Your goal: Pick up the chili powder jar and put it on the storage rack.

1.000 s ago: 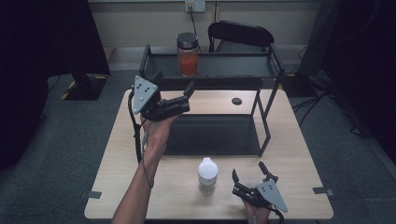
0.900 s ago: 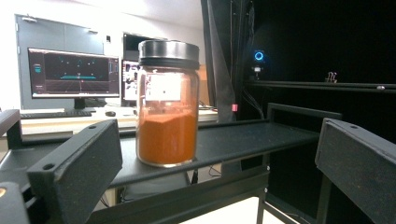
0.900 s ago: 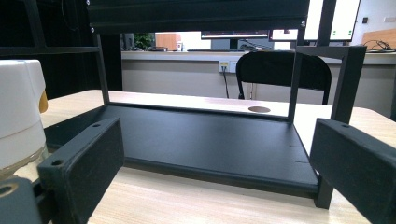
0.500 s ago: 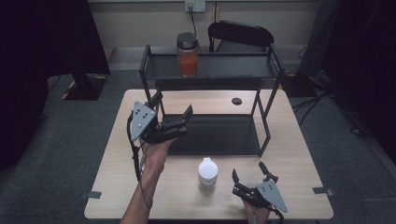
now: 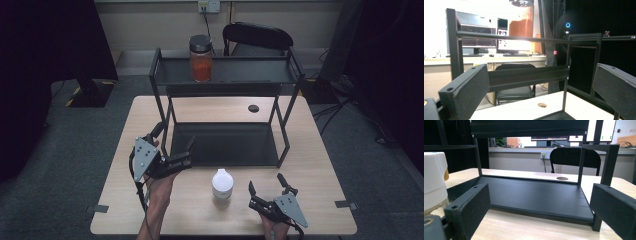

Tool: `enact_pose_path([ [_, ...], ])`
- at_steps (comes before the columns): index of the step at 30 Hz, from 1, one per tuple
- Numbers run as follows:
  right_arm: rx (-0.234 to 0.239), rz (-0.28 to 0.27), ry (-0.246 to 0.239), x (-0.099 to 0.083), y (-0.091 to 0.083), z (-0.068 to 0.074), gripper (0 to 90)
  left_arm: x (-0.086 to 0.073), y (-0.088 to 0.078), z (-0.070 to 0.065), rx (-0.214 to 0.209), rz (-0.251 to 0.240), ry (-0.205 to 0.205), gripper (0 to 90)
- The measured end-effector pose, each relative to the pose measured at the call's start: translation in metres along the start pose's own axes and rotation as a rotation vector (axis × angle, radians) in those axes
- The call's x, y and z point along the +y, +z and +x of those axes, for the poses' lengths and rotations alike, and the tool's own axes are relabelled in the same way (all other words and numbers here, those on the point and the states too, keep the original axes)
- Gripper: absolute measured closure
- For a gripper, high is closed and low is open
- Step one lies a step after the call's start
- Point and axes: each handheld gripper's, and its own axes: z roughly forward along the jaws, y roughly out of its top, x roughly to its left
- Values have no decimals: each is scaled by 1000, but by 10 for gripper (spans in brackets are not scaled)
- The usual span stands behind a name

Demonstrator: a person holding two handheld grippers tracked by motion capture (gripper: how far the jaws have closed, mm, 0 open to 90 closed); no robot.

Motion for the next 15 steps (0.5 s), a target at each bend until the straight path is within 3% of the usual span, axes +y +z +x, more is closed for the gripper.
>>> enact_pose_path([
  [7,-1,0,0,0,0,0,23,-22,-21,0,21,-12,10,0],
  [12,-1,0,-1,0,0,0,23,-38,-32,2,34,17,-2,0],
  [15,-1,0,0,0,0,0,23,-45,-35,2,40,29,18,0],
])
